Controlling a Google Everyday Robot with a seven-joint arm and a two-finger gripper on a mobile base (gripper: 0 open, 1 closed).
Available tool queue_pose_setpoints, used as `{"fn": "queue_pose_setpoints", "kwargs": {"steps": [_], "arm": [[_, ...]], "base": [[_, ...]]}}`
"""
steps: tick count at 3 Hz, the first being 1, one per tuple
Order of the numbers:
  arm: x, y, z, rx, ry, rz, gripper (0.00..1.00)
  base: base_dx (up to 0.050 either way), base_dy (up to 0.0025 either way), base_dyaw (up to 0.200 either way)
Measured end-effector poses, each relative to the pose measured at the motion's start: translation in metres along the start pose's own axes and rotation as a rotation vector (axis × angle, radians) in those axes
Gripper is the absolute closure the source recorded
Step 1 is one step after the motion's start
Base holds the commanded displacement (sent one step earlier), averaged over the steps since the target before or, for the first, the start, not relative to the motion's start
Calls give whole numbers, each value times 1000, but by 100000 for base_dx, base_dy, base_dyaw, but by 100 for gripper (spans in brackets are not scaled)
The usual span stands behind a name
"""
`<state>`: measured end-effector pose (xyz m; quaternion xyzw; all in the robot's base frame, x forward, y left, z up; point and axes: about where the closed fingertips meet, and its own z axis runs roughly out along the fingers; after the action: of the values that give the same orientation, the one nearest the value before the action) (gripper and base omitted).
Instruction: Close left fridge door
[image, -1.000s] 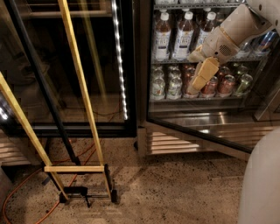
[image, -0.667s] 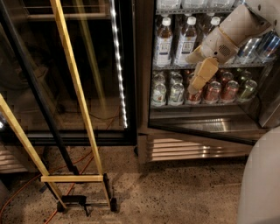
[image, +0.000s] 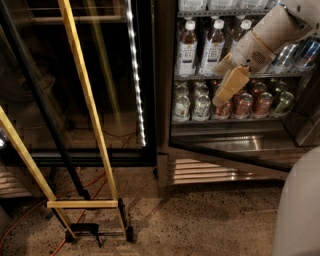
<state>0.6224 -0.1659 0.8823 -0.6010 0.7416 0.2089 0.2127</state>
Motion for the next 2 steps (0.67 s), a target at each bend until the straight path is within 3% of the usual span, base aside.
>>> {"fn": "queue_pose_setpoints", "kwargs": {"steps": [2], "arm": [[0,0,0,0,0,0,65]], "base": [[0,0,0]]}}
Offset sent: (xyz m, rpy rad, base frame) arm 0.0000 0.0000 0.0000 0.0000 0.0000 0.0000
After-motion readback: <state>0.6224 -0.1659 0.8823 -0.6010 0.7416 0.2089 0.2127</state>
